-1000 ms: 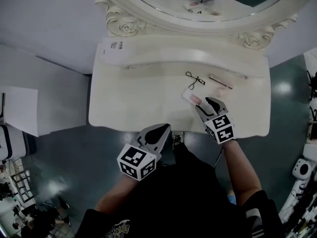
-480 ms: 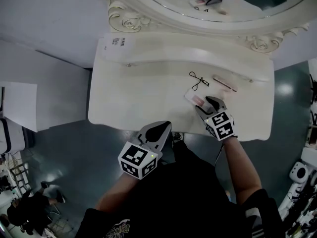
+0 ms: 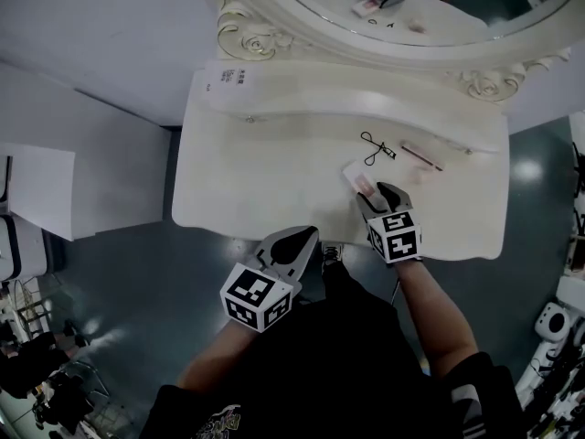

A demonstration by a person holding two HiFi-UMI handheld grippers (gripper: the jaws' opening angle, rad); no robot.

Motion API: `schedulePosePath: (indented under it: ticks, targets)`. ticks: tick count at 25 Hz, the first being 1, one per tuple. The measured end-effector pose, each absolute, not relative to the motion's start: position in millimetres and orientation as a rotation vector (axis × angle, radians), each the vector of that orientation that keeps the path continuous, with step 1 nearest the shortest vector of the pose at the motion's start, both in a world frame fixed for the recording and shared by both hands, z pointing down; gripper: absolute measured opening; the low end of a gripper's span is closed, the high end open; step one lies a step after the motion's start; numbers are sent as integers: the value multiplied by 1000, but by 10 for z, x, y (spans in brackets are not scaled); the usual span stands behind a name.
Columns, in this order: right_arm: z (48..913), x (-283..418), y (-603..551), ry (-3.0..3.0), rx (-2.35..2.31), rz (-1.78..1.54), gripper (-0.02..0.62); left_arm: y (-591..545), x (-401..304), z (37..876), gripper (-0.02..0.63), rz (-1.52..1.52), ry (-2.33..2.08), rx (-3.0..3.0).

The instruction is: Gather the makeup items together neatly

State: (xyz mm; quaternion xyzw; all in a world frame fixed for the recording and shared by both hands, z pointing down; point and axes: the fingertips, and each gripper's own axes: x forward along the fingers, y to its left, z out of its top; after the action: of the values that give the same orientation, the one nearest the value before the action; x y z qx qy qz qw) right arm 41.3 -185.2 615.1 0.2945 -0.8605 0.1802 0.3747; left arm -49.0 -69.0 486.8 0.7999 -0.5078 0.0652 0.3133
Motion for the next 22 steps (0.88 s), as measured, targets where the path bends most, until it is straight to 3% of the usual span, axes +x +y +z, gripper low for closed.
schedulePosePath:
  ticks: [22]
  targets:
    - [6219,-658,-1647,-2006,1310,795,225,158,-1272,4755,8,180,-1353,2105]
